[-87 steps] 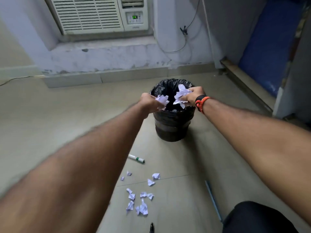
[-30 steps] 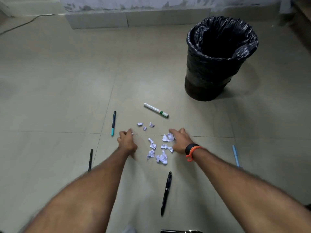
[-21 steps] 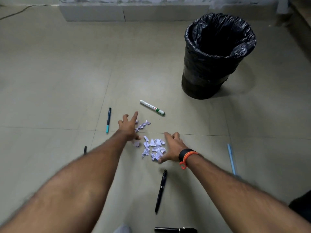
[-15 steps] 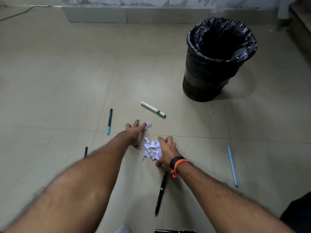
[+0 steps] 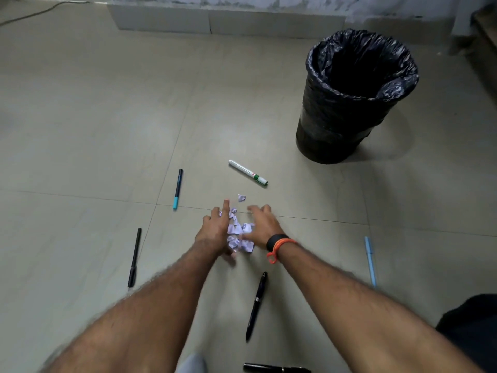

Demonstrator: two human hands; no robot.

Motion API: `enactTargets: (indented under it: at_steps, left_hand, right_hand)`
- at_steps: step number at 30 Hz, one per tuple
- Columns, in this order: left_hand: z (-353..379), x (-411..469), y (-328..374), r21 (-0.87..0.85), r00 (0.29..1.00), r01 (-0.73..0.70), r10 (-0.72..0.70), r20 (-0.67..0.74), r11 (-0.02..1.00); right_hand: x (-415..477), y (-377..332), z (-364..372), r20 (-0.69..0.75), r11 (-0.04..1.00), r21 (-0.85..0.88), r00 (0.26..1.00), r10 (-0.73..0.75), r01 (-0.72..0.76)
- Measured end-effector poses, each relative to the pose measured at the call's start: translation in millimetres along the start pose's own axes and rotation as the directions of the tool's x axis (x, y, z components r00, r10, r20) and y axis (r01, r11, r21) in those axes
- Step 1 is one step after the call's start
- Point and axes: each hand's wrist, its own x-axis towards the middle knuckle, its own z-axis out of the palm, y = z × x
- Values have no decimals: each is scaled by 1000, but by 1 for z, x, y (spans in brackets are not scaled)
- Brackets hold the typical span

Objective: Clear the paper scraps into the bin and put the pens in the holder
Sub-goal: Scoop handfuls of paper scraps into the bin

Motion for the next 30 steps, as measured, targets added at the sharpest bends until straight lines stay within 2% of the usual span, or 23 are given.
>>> enactTargets:
  at_steps: [2,3,7,11,14,19,22,27,30]
  left_hand:
    - [2,-4,1,2,998,55,-55,-20,998]
    - [3,-6,2,9,996,89,-88,-29,996]
    - [7,-6,9,23,994,100,-99,-50,995]
    - [5,-6,10,75,999,4,-1,-44,997]
    - [2,-5,6,225,995,-77,90,-52,971]
    - [-2,-6,3,-5,1000,1,-1,-30,1000]
    - [2,-6,2,-28,999,-27,27,-25,999]
    - [12,-10,0,-117,997,-38,29,-77,992]
    - [18,-12,-1,-156,990,-29,7,-139,987]
  right_hand:
    - [17,-5,-14,-98,999,39,994,39,-35]
    - [25,-8,-20,-94,998,29,994,51,-48]
    - [40,-24,-29,107,976,-207,993,-40,62]
    - [27,-21,-19,232,953,-257,968,-97,158]
    - [19,-12,-16,285,931,-310,953,-101,191]
    - [19,-16,-17,315,895,-368,939,-136,253]
    - [11,-16,-6,292,873,-395,940,-177,287]
    - [-2,-7,9,146,951,-218,971,-188,217]
    - [-5,-6,12,101,970,-168,982,-160,175]
